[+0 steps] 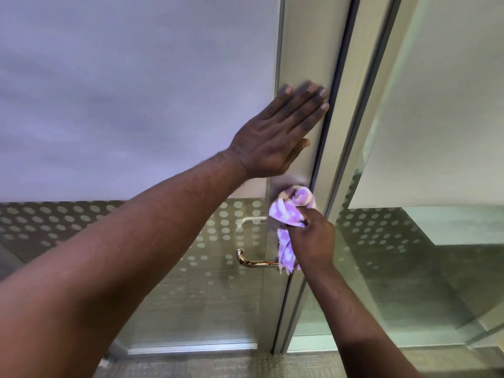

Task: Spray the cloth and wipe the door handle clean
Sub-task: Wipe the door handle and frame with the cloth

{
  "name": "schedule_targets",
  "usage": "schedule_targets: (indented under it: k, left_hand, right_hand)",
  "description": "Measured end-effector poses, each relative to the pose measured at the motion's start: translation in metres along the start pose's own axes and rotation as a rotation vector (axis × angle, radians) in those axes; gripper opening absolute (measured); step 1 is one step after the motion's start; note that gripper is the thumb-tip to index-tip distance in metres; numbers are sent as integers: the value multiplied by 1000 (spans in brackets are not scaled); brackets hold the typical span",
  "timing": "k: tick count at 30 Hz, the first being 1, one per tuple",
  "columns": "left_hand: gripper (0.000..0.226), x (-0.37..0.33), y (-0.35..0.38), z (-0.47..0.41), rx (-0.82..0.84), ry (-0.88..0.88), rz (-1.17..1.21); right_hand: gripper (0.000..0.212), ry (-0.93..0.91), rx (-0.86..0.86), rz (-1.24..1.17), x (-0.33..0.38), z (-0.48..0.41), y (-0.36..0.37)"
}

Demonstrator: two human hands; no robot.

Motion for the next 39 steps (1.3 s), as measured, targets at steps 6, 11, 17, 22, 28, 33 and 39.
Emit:
schedule_targets:
  k: [6, 11, 17, 22, 28, 33, 39]
  left_hand:
    - [58, 0, 0, 0, -7, -11, 12]
    - [59, 0, -2, 0, -4, -8, 6]
    - [59, 0, 0, 1, 9, -13, 3]
    - [59, 1, 0, 1, 13, -11, 0]
    - [58, 0, -1, 1, -1, -12, -1]
    - [58, 0, 0, 1, 10, -17, 18]
    - [58, 0, 0, 1, -2, -9, -4]
  right_hand:
    - [29, -131, -14, -19, 35, -13, 11]
    - [36, -489, 97, 325, 27, -3, 23]
    - [33, -565, 304, 529, -9, 13, 34]
    - [42, -548, 428, 697, -32, 30, 33]
    - [44, -564, 379, 734, -18, 24, 34]
    - [34, -634, 493, 838, -28, 35, 35]
    - [49, -540, 159, 558, -20, 4, 7]
Point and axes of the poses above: each hand's wrist, its own z-axis away from the middle knuckle, its own y-axis out of the palm, x = y × z, the point moved 5 cm from there along -z, towards the middle knuckle, and after that the axes turned 5 degrees about y, right-handed, at the moved point
